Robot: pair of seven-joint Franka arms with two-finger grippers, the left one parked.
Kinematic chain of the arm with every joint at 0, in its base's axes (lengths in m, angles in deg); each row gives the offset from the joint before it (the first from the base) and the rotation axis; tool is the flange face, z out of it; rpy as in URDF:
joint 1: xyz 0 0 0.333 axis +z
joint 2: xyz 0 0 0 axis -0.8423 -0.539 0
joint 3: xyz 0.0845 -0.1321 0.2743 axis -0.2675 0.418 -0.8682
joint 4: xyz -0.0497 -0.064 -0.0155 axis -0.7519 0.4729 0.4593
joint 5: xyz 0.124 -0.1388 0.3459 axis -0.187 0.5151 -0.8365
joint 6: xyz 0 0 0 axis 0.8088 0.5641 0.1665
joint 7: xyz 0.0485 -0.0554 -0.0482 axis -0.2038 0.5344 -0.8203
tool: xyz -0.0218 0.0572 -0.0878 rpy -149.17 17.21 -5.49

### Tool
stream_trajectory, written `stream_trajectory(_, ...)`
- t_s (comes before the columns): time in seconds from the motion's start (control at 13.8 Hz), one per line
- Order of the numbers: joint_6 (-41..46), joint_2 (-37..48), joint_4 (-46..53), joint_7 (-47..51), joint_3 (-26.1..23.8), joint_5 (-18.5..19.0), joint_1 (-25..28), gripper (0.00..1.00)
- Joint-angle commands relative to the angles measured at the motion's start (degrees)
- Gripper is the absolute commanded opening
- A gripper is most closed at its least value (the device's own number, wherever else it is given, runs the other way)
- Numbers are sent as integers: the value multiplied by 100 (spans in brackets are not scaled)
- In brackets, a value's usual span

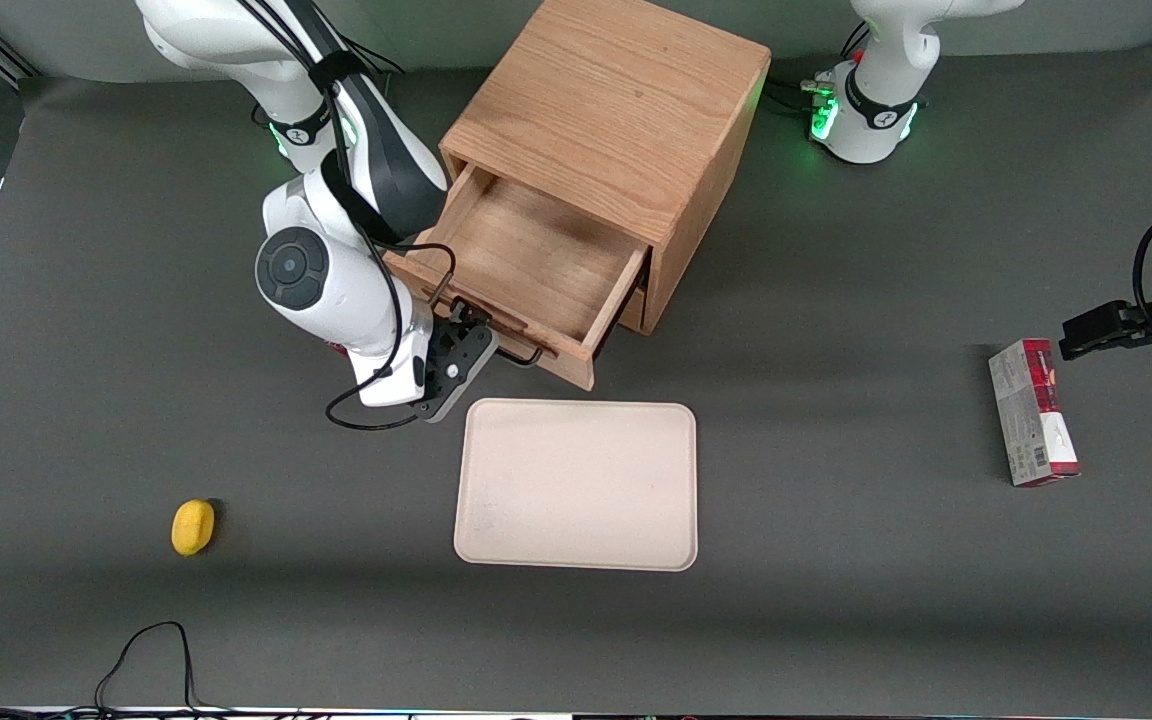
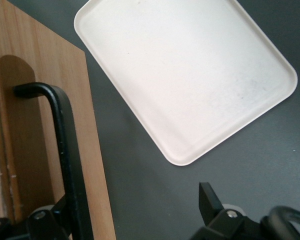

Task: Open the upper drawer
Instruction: 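Keep pulling the upper drawer fully open with the right gripper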

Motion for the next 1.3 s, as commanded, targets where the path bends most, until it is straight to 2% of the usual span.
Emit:
stream_trajectory(0.0,-21,-110,221,-177,7,74,-72,100)
stream_trajectory(1.23,-12,-505,854,-318,7,82,-546,100)
